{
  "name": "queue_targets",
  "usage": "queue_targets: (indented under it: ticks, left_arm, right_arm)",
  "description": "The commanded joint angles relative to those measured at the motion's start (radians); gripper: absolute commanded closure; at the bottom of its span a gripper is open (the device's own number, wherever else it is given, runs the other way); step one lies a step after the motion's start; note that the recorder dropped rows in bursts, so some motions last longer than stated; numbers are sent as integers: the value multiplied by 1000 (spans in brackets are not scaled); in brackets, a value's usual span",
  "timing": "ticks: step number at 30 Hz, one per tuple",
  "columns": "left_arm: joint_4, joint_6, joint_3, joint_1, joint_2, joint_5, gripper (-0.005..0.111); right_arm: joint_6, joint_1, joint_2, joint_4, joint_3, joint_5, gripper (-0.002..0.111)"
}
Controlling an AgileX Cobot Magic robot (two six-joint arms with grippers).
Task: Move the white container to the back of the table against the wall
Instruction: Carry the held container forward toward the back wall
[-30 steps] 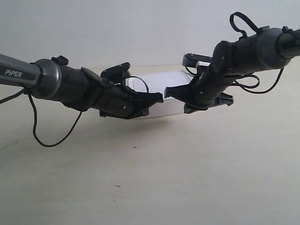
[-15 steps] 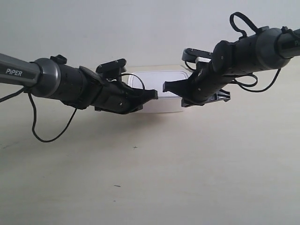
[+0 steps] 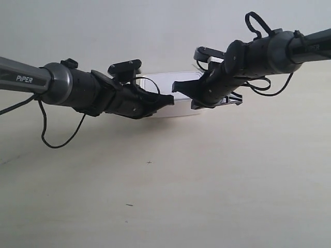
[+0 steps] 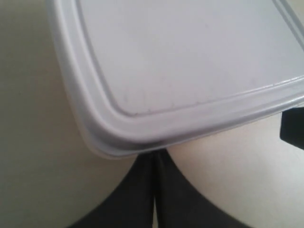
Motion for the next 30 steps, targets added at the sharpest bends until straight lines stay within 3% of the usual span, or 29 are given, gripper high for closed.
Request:
queue_targets:
  ticks: [1, 12, 30]
  left_arm:
    - [5, 9, -32, 15, 17, -10, 107]
    - [5, 10, -88, 52, 63, -7, 107]
    - [28, 10, -154, 67, 96, -33, 107]
  right_arm:
    - [-10, -4, 48, 0, -70, 24, 108]
    - [-37, -4, 132, 50, -215, 63, 108]
    - [-96, -4, 134, 51, -215, 7, 108]
